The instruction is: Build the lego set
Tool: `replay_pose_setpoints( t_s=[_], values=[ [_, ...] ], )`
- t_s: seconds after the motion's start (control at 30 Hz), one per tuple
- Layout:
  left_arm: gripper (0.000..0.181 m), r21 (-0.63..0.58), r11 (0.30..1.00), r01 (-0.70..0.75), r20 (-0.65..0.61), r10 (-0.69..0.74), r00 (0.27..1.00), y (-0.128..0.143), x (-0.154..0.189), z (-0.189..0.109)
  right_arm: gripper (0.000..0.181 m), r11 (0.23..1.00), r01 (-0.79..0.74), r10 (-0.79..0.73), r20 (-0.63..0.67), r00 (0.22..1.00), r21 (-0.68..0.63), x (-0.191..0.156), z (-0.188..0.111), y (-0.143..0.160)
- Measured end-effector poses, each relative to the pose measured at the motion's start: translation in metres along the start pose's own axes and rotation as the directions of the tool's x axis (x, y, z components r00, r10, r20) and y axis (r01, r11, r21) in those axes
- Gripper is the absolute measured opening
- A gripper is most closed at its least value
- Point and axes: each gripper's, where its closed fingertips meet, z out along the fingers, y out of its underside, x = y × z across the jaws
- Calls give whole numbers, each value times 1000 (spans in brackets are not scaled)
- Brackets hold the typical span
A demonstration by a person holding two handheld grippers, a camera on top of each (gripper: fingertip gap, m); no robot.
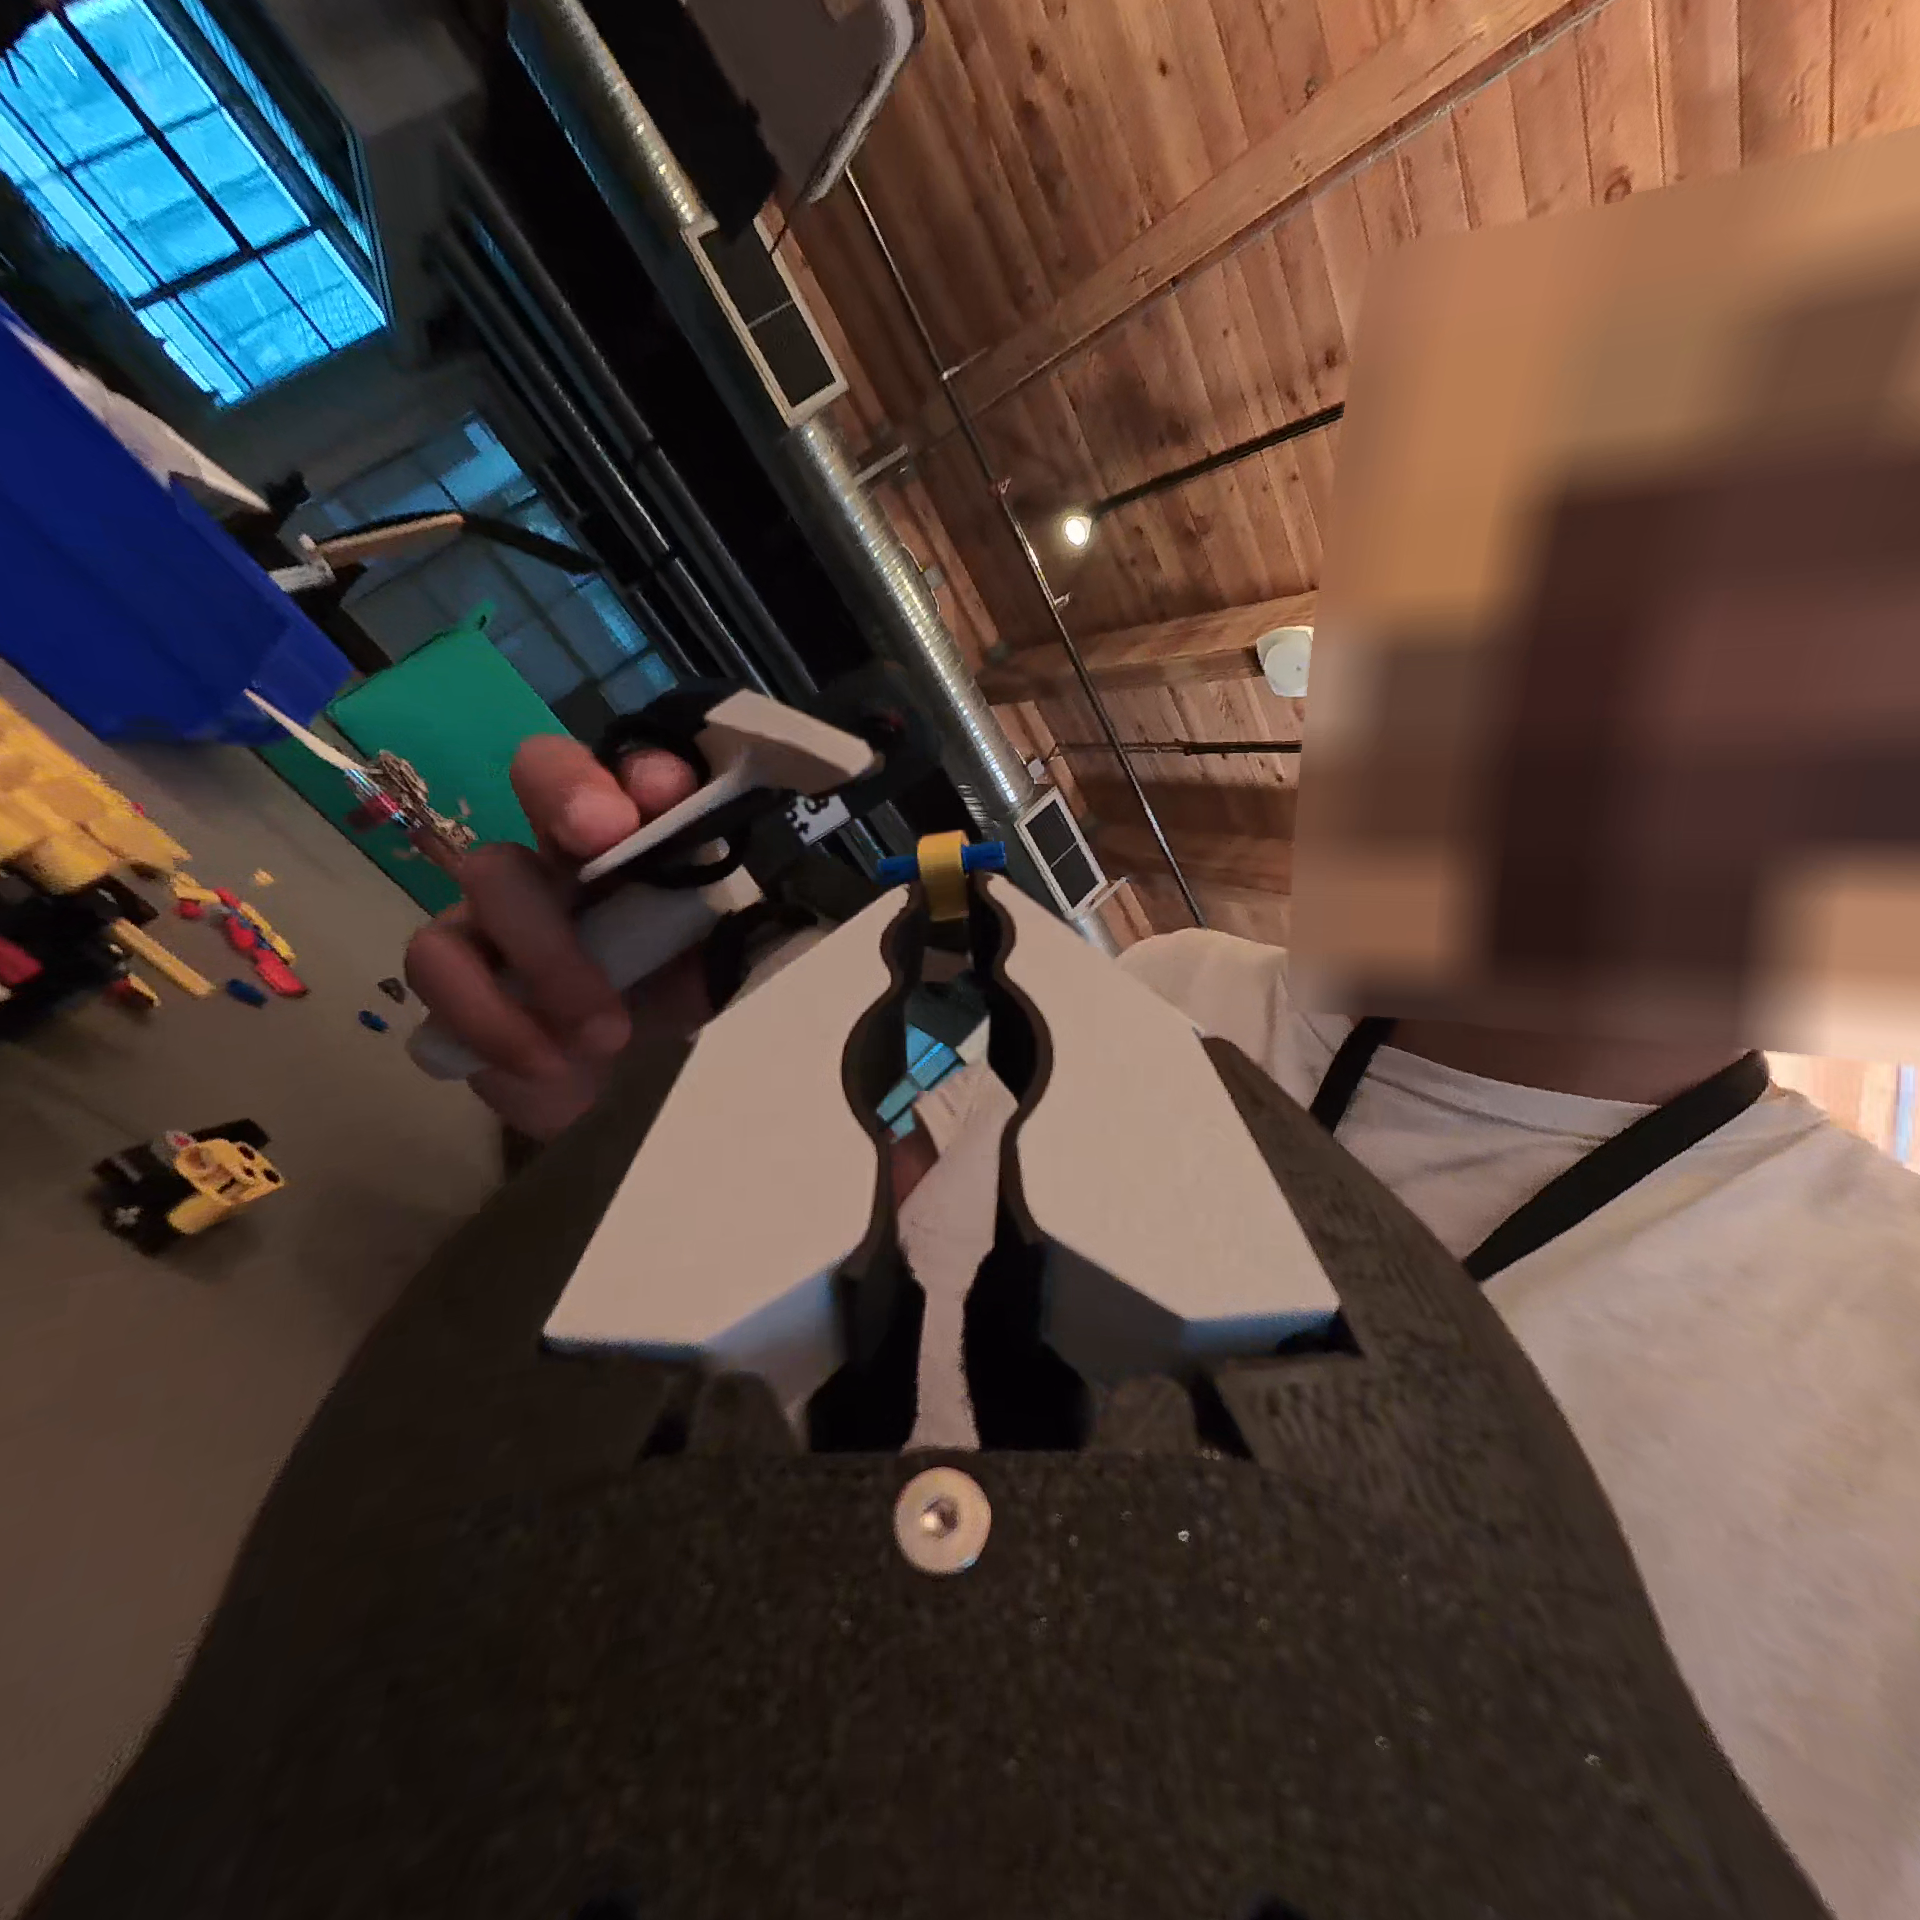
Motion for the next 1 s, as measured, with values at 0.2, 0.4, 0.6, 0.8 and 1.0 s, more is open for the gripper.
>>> replay_pose_setpoints(
  t_s=[0.2, 0.4, 0.6, 0.8, 1.0],
  values=[
    [7, -5, 997, 81, -38, -81, 996, 3, 0, 1, 21, 996, 87, -87, -13, 996, -16, -2, 0, 1],
    [7, -11, 993, 121, -16, -121, 993, 6, -8, 0, 21, 996, 90, -90, -15, 996, -2, -3, -1, -2],
    [7, 1, 992, 129, 8, -129, 992, 5, -13, -1, 13, 994, 101, -102, -25, 994, -30, -2, -1, 3],
    [7, 8, 992, 123, 45, -123, 991, 4, -20, -2, 13, 997, 41, -43, -32, 999, -68, 3, -5, 9],
    [14, 60, 997, 46, 95, -51, 994, -8, -22, -10, 13, 999, -37, 36, -50, 998, -26, 11, -19, 2]
  ],
)
